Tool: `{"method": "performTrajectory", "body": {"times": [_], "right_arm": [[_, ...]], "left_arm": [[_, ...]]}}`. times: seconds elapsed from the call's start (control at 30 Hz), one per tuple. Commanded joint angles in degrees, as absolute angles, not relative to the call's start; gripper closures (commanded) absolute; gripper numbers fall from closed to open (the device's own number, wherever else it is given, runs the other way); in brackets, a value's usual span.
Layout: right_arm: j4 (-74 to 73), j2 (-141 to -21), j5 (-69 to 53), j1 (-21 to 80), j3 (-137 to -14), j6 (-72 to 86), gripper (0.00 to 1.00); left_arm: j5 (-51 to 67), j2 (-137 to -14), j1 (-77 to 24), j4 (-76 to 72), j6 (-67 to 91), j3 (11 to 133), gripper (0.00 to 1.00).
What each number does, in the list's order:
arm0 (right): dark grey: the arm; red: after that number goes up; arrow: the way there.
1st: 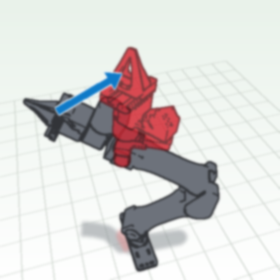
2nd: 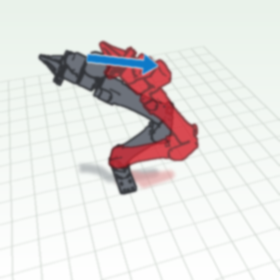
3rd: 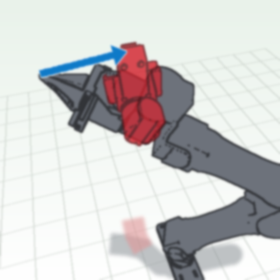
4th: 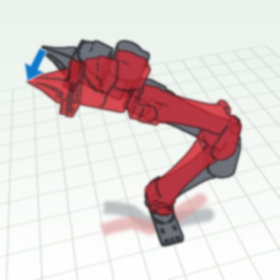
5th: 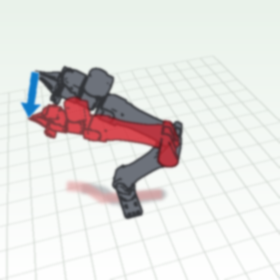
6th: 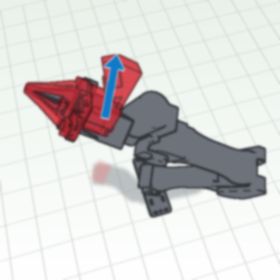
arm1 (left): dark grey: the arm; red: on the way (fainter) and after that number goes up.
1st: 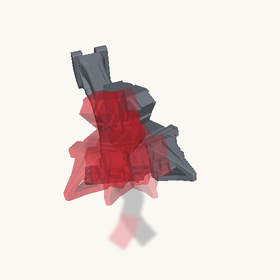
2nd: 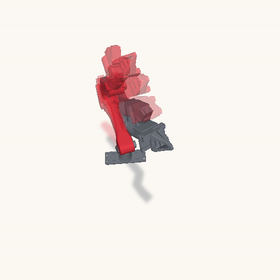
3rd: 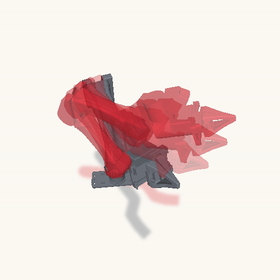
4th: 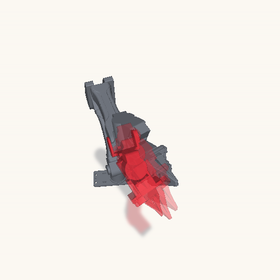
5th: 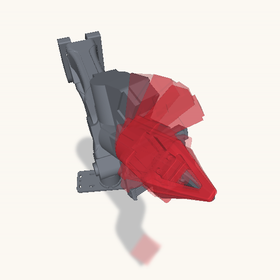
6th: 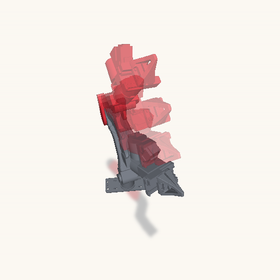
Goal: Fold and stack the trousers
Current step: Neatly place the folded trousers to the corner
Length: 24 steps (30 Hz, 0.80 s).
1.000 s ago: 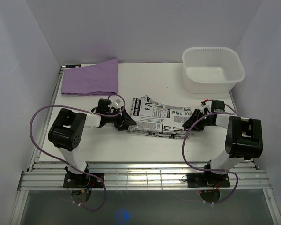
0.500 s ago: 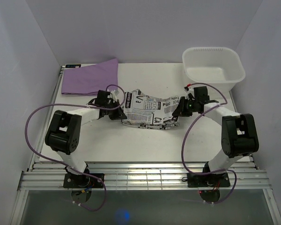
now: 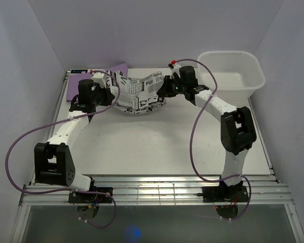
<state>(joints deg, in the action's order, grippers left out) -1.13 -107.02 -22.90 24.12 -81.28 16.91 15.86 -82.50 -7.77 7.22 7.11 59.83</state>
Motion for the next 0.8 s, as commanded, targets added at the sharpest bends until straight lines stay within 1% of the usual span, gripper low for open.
{"method": "performTrajectory", "body": {"times": [0.0, 0.07, 0.1, 0.13, 0.27, 0.37, 0.5, 0.57, 0.7, 0.77], "right_arm": [[7.64, -110.99, -20.83, 26.53, -92.00, 17.49, 0.92], [8.52, -115.91, -19.61, 27.33, -99.82, 17.32, 0.92], [8.96, -117.67, -19.08, 28.12, -102.80, 17.23, 0.92], [9.05, -121.60, -18.64, 28.56, -109.18, 17.23, 0.92], [11.06, -132.17, -15.83, 30.93, -123.61, 17.40, 0.92], [17.21, -138.59, -13.55, 32.25, -129.00, 18.37, 0.92], [25.91, -144.57, -10.29, 35.50, -132.00, 18.11, 0.92], [30.90, -148.17, -8.71, 36.56, -133.24, 18.28, 0.92], [34.89, -154.76, -4.49, 39.37, -138.77, 17.58, 0.92], [36.55, -156.62, -2.47, 39.99, -139.48, 17.67, 0.92]], "left_arm": [[14.85, -80.51, -3.80, 0.01, 0.18, 63.19, 1.00], [14.94, -81.82, -1.94, -4.28, -1.83, 63.89, 1.00], [14.94, -82.61, -0.11, -5.18, -2.45, 65.20, 1.00], [14.94, -83.57, 1.83, -6.40, -2.55, 66.00, 1.00], [16.43, -88.85, 8.86, -9.74, -1.85, 69.95, 1.00], [17.66, -92.98, 11.85, -12.39, -0.62, 72.68, 1.00], [18.28, -97.03, 16.25, -15.37, 1.21, 74.53, 1.00], [19.07, -98.60, 17.48, -17.13, 2.37, 74.10, 1.00], [18.81, -100.02, 20.73, -21.96, 4.57, 71.29, 1.00], [18.81, -100.80, 21.62, -23.99, 5.01, 71.02, 1.00]]}}
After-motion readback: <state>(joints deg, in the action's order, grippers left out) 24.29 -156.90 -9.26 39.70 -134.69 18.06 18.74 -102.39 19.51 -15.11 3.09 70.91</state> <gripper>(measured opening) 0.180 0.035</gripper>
